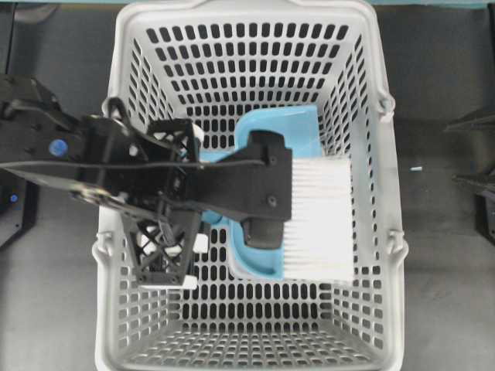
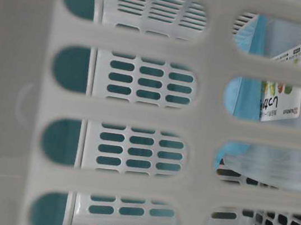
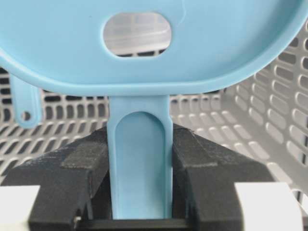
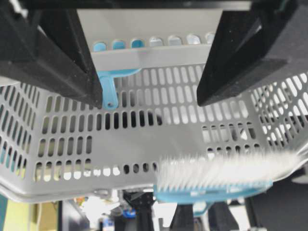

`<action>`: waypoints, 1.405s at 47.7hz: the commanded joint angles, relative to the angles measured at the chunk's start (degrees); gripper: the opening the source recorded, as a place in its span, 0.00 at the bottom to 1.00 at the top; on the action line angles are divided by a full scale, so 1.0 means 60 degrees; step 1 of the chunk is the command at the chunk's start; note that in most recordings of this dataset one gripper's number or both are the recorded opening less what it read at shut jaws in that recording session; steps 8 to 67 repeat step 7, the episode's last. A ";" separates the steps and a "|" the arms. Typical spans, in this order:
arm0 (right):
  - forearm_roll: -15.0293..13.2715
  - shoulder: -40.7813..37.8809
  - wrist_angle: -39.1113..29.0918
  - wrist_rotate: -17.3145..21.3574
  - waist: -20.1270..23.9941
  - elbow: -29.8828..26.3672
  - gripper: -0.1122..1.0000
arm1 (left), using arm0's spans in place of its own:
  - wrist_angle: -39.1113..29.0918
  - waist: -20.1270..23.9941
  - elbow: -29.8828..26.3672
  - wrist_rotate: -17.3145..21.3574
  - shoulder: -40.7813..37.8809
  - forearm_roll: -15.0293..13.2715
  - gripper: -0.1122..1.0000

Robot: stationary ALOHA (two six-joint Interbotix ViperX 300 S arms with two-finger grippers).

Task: Pick up the hand brush from the shopping basket with the left arm.
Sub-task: 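Lift the gripped hand brush upward with the left gripper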

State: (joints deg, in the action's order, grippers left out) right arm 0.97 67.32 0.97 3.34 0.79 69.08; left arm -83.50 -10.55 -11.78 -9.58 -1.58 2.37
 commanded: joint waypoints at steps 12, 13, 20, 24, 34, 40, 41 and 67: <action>0.0029 0.0000 0.0044 0.0015 0.0015 -0.0103 0.78 | 0.0015 0.0015 -0.0176 0.0015 0.0044 0.0029 0.32; 0.0029 0.0000 0.0044 0.0015 0.0015 -0.0103 0.78 | 0.0015 0.0015 -0.0176 0.0015 0.0044 0.0029 0.32; 0.0029 0.0000 0.0044 0.0015 0.0015 -0.0103 0.78 | 0.0015 0.0015 -0.0176 0.0015 0.0044 0.0029 0.32; 0.0029 0.0000 0.0044 0.0015 0.0015 -0.0103 0.78 | 0.0015 0.0015 -0.0176 0.0015 0.0044 0.0029 0.32; 0.0029 0.0000 0.0044 0.0015 0.0015 -0.0103 0.78 | 0.0015 0.0015 -0.0176 0.0015 0.0044 0.0029 0.32; 0.0029 0.0000 0.0044 0.0015 0.0015 -0.0103 0.78 | 0.0015 0.0015 -0.0176 0.0015 0.0044 0.0029 0.32; 0.0029 0.0000 0.0044 0.0015 0.0015 -0.0103 0.78 | 0.0015 0.0015 -0.0176 0.0015 0.0044 0.0029 0.32; 0.0029 0.0000 0.0044 0.0015 0.0015 -0.0103 0.78 | 0.0015 0.0015 -0.0176 0.0015 0.0044 0.0029 0.32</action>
